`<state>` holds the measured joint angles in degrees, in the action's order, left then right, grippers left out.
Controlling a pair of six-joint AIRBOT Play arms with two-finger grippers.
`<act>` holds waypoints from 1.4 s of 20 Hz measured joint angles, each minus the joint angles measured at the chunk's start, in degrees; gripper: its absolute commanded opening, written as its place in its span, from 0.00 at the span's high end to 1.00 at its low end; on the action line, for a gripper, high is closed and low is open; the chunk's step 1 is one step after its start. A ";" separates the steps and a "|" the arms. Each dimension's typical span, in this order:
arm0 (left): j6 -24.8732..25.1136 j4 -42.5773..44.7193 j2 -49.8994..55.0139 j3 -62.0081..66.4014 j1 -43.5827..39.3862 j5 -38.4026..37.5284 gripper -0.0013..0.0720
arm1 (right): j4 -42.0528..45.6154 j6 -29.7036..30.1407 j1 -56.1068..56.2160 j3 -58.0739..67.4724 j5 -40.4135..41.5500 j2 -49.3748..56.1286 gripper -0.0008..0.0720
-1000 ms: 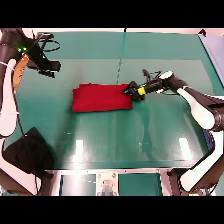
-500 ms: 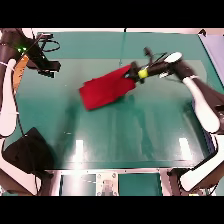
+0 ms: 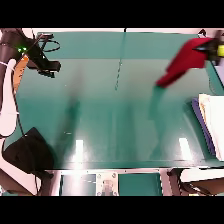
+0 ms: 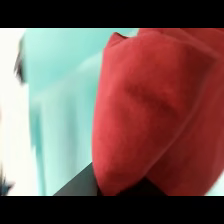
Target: Fold the shirts.
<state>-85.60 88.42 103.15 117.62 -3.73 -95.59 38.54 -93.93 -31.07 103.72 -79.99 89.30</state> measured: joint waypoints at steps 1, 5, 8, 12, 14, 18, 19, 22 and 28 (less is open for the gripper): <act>-0.02 -0.11 0.00 0.00 0.00 0.00 0.95 | 0.92 -0.83 -4.00 0.11 -0.66 -1.38 0.97; -0.04 -0.24 0.00 -0.02 0.00 0.00 0.95 | 4.61 -3.93 -18.47 0.28 -3.28 -5.97 0.97; -0.07 -0.37 0.00 -0.02 0.00 0.00 0.95 | 8.41 -6.08 -27.50 0.22 -6.80 -8.59 0.97; -0.07 -0.42 0.00 -0.85 -0.02 0.00 0.95 | 16.52 -7.91 -35.60 -0.17 -13.25 -11.04 0.97; -0.09 -0.48 0.02 -1.57 0.00 0.00 0.95 | 21.57 -8.48 -37.90 -1.49 -16.46 -11.89 0.97; -0.07 -0.90 0.02 -2.32 0.00 0.09 0.95 | 32.28 -8.87 -39.82 -8.35 -20.24 -13.62 0.97; -0.07 -0.98 0.02 -2.40 0.00 0.11 0.95 | 34.64 -8.94 -40.04 -10.58 -20.57 -13.88 0.97; -0.07 -1.14 0.02 -2.51 0.00 0.13 0.95 | 40.54 -9.01 -40.35 -18.34 -19.91 -14.29 0.85; -0.02 -2.08 0.02 -2.56 0.00 0.83 0.95 | 45.46 -9.05 -40.50 -31.65 -15.30 -13.90 0.21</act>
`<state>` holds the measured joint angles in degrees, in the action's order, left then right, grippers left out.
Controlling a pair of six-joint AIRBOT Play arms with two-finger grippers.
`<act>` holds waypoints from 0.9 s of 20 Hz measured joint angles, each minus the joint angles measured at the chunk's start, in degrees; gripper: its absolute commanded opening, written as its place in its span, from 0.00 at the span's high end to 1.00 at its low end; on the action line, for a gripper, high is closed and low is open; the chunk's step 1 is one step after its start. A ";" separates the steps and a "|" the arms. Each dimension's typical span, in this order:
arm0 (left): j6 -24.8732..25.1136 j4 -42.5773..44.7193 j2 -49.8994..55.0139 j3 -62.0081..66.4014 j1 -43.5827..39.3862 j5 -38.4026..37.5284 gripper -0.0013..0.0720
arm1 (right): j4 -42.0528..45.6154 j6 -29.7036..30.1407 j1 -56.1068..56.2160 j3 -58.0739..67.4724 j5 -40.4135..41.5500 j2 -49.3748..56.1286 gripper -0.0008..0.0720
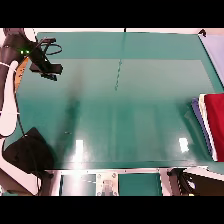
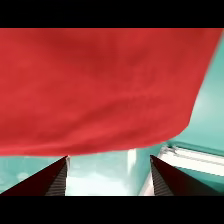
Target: Fold the shirts.
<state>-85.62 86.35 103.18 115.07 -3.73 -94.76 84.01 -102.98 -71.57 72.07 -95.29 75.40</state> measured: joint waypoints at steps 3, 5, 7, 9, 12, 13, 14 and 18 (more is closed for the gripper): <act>0.26 -1.05 0.00 0.17 0.00 0.46 0.95 | -1.38 -0.09 0.04 0.15 -1.44 0.22 0.27; 0.42 -1.99 -0.28 0.55 0.00 0.37 0.95 | -6.16 0.04 1.40 2.49 -1.73 0.28 0.96; 0.44 -3.56 -1.53 0.74 0.00 -0.04 0.95 | -11.76 1.66 4.83 5.05 -0.68 0.22 0.97; -0.09 -5.27 -3.74 0.37 -0.09 -0.31 0.95 | -17.33 4.22 10.73 6.69 2.95 0.02 0.97; -2.49 -6.84 -9.40 -3.89 -1.66 -0.72 0.95 | -21.94 8.85 23.10 7.08 8.96 -0.20 0.97; -3.43 -7.10 -11.63 -6.40 -2.62 -0.52 0.95 | -22.75 10.43 27.50 6.49 10.47 -0.26 0.97; -4.59 -7.23 -14.27 -9.79 -3.80 0.24 0.95 | -23.34 12.11 32.26 5.25 12.11 -0.39 0.97; -9.68 -6.86 -25.62 -27.74 -10.21 4.83 0.95 | -24.68 16.94 48.13 -5.01 17.92 -2.62 0.97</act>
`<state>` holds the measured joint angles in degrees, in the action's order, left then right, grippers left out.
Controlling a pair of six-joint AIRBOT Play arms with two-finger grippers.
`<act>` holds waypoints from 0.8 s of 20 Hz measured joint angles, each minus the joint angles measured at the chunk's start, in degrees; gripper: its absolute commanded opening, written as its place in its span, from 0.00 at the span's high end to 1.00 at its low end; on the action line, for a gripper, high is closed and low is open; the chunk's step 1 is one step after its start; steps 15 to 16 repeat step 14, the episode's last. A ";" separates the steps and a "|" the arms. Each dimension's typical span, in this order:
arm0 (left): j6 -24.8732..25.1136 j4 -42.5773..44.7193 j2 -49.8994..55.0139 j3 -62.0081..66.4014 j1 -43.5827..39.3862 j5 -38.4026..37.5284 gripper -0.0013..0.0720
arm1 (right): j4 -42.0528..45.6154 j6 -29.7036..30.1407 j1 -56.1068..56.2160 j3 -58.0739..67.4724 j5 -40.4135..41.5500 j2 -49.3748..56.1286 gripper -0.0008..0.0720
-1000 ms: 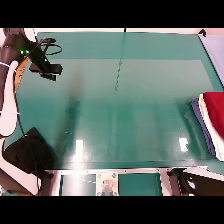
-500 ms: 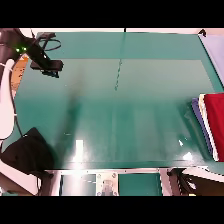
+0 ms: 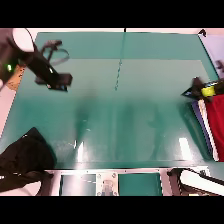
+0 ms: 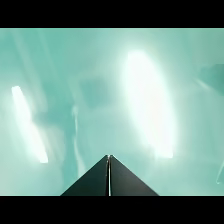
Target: Fold the shirts.
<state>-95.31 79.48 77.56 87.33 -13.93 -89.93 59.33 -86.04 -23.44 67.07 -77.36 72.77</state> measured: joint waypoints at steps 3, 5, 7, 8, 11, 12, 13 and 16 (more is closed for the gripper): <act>-4.13 0.57 -7.61 -13.57 -4.72 3.78 0.95 | -0.39 1.60 7.76 -8.28 5.33 -2.27 0.97; -5.88 1.25 -10.67 -19.04 -6.25 5.18 0.95 | -0.72 2.10 10.43 -10.97 7.63 -2.99 0.97; -6.86 1.66 -12.28 -21.94 -7.17 6.10 0.95 | -1.33 2.34 12.00 -12.44 8.61 -3.37 0.97; -7.13 1.70 -12.79 -22.80 -7.43 6.54 0.95 | -1.64 2.47 12.35 -12.87 9.01 -3.50 0.97; -7.72 2.12 -13.62 -24.26 -7.82 7.98 0.95 | -1.99 2.60 13.07 -13.60 9.64 -3.61 0.97; -7.87 2.10 -13.73 -24.50 -7.87 8.44 0.95 | -1.97 2.62 13.18 -13.70 9.73 -3.65 0.97; -7.91 2.12 -13.84 -24.68 -7.98 8.90 0.95 | -1.97 2.62 13.25 -13.79 9.92 -3.65 0.97; -7.98 2.12 -13.92 -24.81 -7.98 9.40 0.95 | -2.03 2.64 13.35 -13.86 9.92 -3.65 0.97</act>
